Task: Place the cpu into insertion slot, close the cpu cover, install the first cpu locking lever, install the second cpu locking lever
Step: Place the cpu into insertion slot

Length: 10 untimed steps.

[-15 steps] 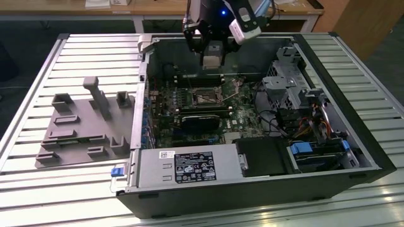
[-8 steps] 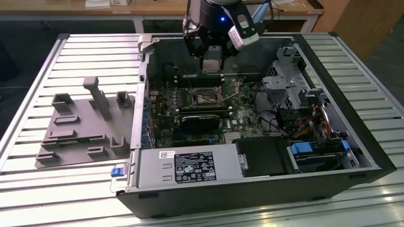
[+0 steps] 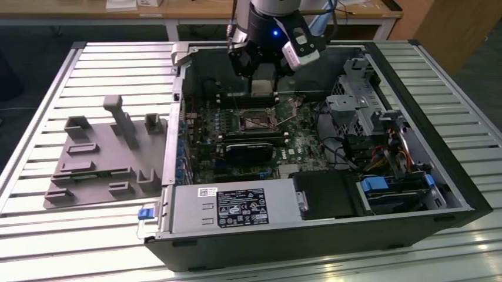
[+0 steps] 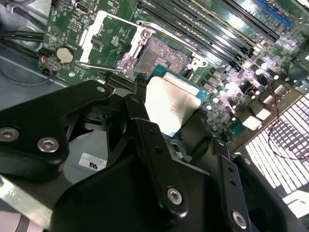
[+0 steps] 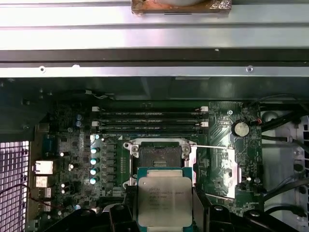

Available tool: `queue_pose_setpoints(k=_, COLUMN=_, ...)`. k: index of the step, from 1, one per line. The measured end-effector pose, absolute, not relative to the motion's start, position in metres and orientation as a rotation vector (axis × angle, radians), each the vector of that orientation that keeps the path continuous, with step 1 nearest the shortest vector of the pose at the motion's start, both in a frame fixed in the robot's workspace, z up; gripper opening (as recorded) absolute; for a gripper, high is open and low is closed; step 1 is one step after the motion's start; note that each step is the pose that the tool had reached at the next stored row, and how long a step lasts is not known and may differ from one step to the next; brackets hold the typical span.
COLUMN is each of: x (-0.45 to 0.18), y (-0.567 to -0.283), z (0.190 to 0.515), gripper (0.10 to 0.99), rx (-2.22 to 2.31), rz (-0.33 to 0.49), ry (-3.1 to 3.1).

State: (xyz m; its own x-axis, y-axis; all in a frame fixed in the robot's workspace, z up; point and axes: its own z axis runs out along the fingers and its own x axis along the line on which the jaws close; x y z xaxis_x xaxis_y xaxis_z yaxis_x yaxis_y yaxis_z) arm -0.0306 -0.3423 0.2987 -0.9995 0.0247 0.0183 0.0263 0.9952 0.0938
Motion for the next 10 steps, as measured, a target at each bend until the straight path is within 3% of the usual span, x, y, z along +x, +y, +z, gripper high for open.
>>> queue_pose_setpoints(k=10, x=-0.031, y=-0.342, z=0.281, gripper=0.537, rx=-0.040, rz=-0.147, ry=-3.121)
